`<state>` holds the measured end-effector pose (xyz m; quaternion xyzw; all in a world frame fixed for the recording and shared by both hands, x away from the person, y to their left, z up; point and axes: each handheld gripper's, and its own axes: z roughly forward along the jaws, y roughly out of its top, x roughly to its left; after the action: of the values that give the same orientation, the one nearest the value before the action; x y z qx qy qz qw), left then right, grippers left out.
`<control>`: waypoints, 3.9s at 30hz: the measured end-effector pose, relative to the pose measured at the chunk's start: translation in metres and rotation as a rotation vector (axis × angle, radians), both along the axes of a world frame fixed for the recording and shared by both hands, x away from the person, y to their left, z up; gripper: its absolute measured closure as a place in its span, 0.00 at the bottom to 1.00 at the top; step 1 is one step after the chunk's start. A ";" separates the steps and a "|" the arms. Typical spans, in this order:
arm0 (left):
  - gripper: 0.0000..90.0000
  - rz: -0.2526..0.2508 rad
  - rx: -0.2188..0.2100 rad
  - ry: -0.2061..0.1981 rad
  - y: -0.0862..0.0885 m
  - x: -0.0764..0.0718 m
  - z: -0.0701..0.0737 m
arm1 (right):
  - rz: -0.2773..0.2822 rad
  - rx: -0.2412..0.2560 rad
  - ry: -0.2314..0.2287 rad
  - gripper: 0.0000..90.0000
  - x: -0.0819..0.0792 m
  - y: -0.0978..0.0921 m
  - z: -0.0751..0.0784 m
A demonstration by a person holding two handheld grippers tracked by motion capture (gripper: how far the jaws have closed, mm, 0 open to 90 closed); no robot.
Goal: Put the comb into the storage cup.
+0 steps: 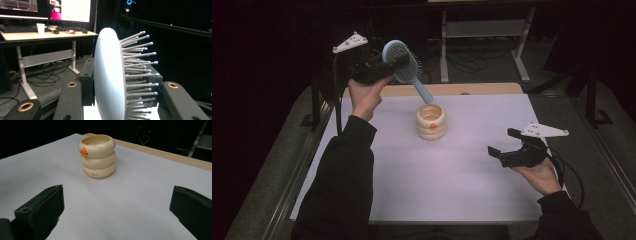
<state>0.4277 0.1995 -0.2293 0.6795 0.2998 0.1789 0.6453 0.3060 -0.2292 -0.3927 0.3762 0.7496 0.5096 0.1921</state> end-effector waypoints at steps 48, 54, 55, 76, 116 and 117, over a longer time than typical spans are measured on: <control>0.60 0.047 0.090 0.101 -0.023 0.033 -0.070 | -0.082 0.015 -0.030 0.00 -0.026 -0.035 -0.028; 0.60 0.046 0.097 0.114 -0.026 0.035 -0.080 | -0.079 0.009 -0.030 0.00 -0.026 -0.035 -0.029; 0.60 0.047 0.097 0.117 -0.026 0.036 -0.081 | -0.078 0.009 -0.029 0.00 -0.026 -0.035 -0.030; 0.60 0.070 0.059 0.186 -0.024 0.048 -0.110 | -0.078 -0.014 -0.014 0.00 -0.026 -0.034 -0.032; 0.00 0.011 0.111 0.262 0.021 0.042 -0.138 | -0.054 -0.020 0.014 0.00 -0.027 -0.033 -0.033; 0.00 0.009 0.115 0.259 0.024 0.042 -0.139 | -0.054 -0.020 0.014 0.00 -0.027 -0.033 -0.033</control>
<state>0.4694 0.2230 -0.3681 0.7313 0.3730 0.1094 0.5604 0.2795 -0.2619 -0.4255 0.3980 0.7456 0.4939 0.2046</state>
